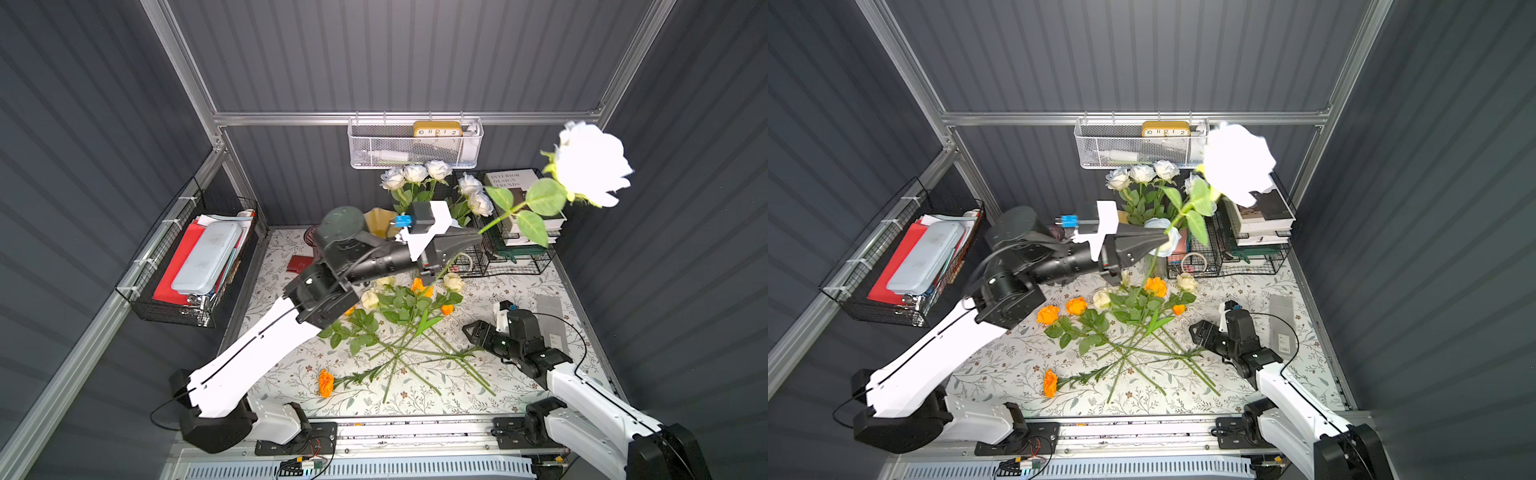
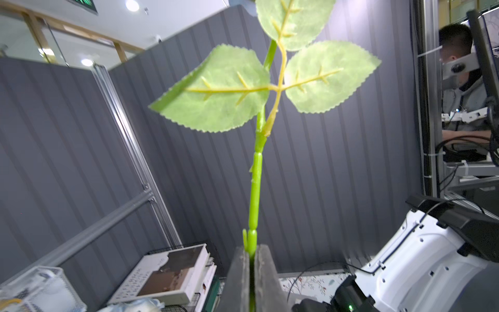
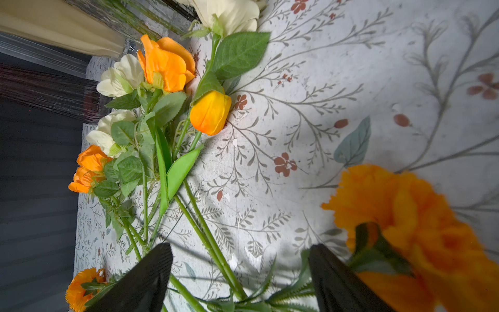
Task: Arrange the flowers in different vases according to their colors
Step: Pick up the flower at the center of the board, then insert the flower into the vase.
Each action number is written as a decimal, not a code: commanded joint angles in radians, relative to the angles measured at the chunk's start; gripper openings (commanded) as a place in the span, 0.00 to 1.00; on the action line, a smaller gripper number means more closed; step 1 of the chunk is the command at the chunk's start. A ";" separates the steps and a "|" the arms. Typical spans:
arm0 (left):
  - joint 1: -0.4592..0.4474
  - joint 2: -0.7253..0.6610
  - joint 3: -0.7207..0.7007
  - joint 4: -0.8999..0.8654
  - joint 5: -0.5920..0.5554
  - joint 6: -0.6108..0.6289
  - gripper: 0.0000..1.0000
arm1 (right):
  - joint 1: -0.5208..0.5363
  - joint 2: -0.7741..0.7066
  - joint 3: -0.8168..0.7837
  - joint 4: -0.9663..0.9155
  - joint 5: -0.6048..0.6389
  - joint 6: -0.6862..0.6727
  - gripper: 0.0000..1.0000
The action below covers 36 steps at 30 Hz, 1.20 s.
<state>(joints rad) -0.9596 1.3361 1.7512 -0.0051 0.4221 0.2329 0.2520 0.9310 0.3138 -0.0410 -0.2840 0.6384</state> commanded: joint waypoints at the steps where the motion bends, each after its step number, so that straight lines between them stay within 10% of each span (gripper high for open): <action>1: 0.026 -0.079 -0.011 0.086 -0.065 -0.037 0.00 | -0.003 0.005 -0.010 0.015 0.009 -0.003 0.84; 9: 0.116 -0.160 -0.081 0.106 -0.380 0.039 0.00 | -0.003 0.004 -0.009 0.014 0.008 -0.005 0.84; 19: 0.537 0.002 -0.235 0.615 -0.113 -0.340 0.00 | -0.003 -0.016 0.001 -0.015 0.008 -0.015 0.84; 36: 0.560 0.219 -0.264 0.943 0.055 -0.624 0.00 | -0.003 -0.008 0.002 -0.009 0.010 -0.016 0.85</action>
<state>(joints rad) -0.4000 1.5143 1.5089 0.8272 0.4461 -0.3229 0.2520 0.9131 0.3138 -0.0525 -0.2722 0.6350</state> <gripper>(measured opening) 0.074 0.845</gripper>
